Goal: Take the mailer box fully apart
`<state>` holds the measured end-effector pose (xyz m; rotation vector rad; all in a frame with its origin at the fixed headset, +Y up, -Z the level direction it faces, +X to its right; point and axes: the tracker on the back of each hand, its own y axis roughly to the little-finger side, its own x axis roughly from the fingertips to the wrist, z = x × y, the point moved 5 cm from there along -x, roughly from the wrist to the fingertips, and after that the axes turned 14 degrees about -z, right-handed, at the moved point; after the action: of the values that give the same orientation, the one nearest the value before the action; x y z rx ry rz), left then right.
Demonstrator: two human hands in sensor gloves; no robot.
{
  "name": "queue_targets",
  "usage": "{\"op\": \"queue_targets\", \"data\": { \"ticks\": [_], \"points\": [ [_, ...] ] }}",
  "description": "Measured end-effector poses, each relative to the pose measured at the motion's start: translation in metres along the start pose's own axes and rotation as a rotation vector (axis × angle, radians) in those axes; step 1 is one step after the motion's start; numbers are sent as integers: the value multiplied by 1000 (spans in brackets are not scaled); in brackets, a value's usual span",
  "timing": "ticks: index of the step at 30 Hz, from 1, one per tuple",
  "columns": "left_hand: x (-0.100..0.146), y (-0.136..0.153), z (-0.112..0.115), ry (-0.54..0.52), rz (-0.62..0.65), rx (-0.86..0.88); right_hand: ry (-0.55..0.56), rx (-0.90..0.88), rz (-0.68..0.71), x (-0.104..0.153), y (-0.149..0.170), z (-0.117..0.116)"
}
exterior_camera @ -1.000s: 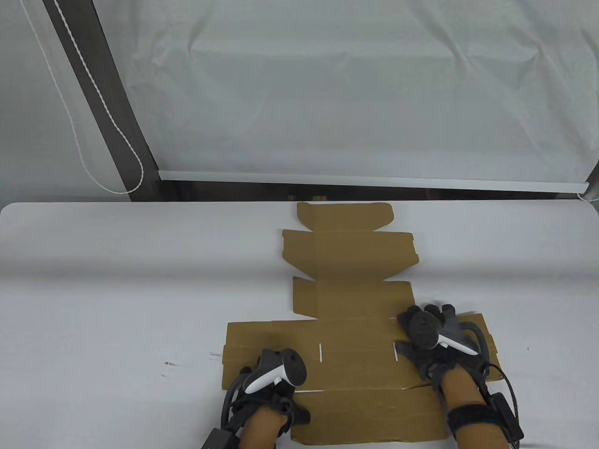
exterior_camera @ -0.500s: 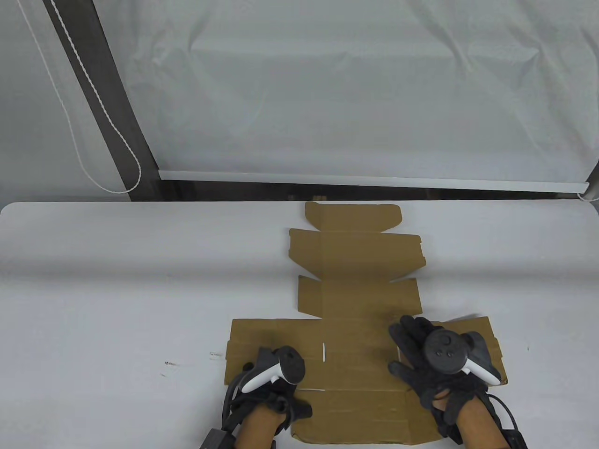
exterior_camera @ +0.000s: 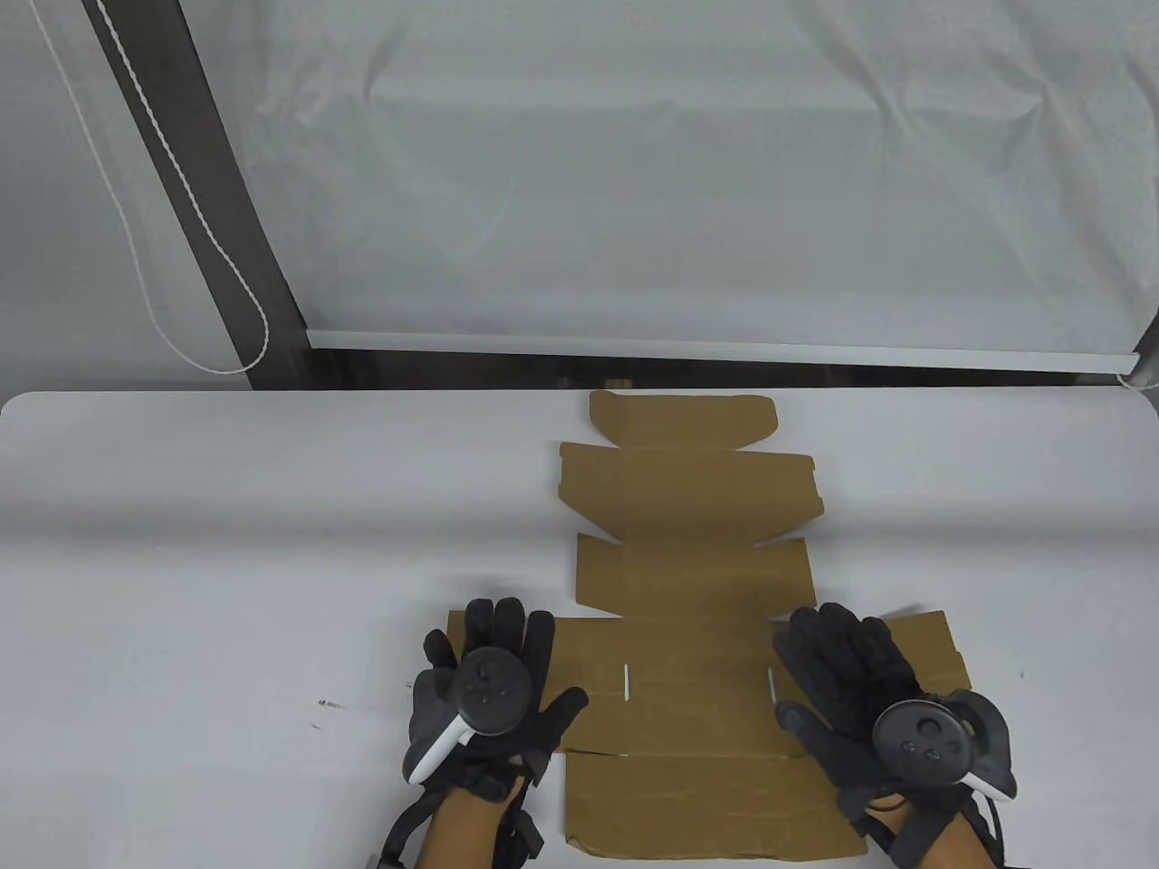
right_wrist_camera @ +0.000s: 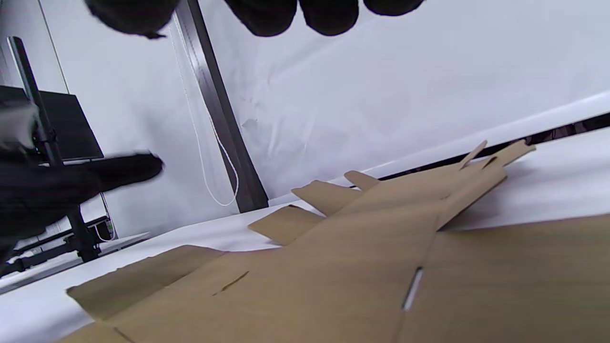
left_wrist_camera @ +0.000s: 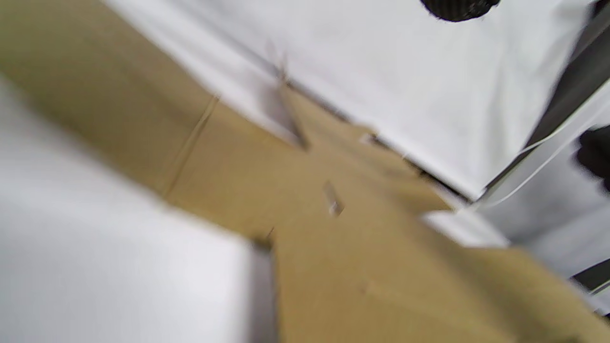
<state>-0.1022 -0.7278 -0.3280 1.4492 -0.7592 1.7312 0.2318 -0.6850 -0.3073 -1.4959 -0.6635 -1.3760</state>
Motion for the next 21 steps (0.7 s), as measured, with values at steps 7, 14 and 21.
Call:
{"op": "queue_targets", "data": {
  "ticks": [7, 14, 21],
  "points": [
    [13, -24, -8, -76, 134, -29, 44, -11, 40, 3, -12, 5],
    [13, -24, -4, -64, 146, -36, 52, -27, 47, 4, -14, 7],
    [12, -20, -3, -56, 133, -29, 18, -34, 38, 3, -13, 4]
  ]
}}
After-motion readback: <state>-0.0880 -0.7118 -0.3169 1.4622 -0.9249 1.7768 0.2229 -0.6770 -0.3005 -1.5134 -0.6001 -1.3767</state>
